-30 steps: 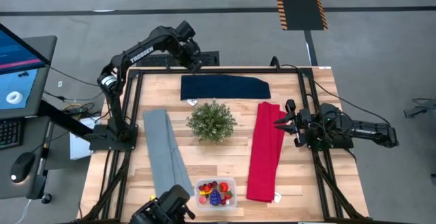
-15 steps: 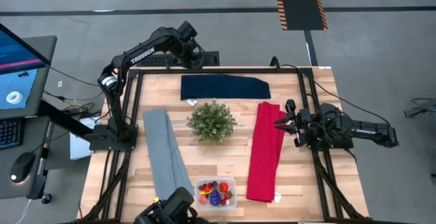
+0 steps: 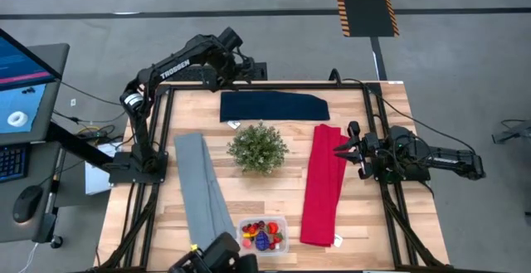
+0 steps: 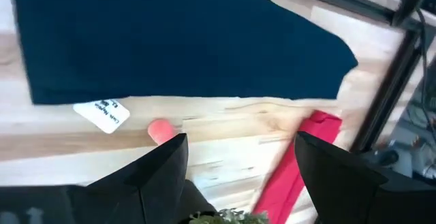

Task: Pick and placing Produce into tupperware
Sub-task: Put the apricot into the transparent container

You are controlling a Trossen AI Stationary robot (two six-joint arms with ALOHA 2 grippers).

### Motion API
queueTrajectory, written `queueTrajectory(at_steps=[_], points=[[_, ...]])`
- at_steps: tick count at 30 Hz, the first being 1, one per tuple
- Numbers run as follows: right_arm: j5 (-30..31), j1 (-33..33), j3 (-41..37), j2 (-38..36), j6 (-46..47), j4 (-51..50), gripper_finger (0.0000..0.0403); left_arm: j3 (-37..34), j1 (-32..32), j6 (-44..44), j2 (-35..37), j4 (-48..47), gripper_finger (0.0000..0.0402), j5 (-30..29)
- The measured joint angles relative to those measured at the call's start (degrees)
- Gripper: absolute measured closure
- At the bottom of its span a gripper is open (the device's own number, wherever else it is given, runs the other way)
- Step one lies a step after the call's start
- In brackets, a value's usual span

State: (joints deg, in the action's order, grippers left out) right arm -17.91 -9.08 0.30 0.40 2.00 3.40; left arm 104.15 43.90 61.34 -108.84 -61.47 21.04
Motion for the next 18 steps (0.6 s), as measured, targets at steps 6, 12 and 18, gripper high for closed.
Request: queueTrajectory(at_steps=[6,12,18], points=[[0.0,0.0,0.0,0.0,0.0,-0.02,0.031,-0.28,-5.58,1.57,0.0,-7.84,0.0143,-0.4],[0.0,-0.01,0.0,0.0,0.0,0.0,0.031,-0.3,-8.98,6.56,0.0,-8.43,0.0143,-3.94],[0.0,0.0,0.0,0.0,0.0,0.0,0.031,-0.3,-11.25,12.45,0.0,-8.22,0.0143,-6.34]])
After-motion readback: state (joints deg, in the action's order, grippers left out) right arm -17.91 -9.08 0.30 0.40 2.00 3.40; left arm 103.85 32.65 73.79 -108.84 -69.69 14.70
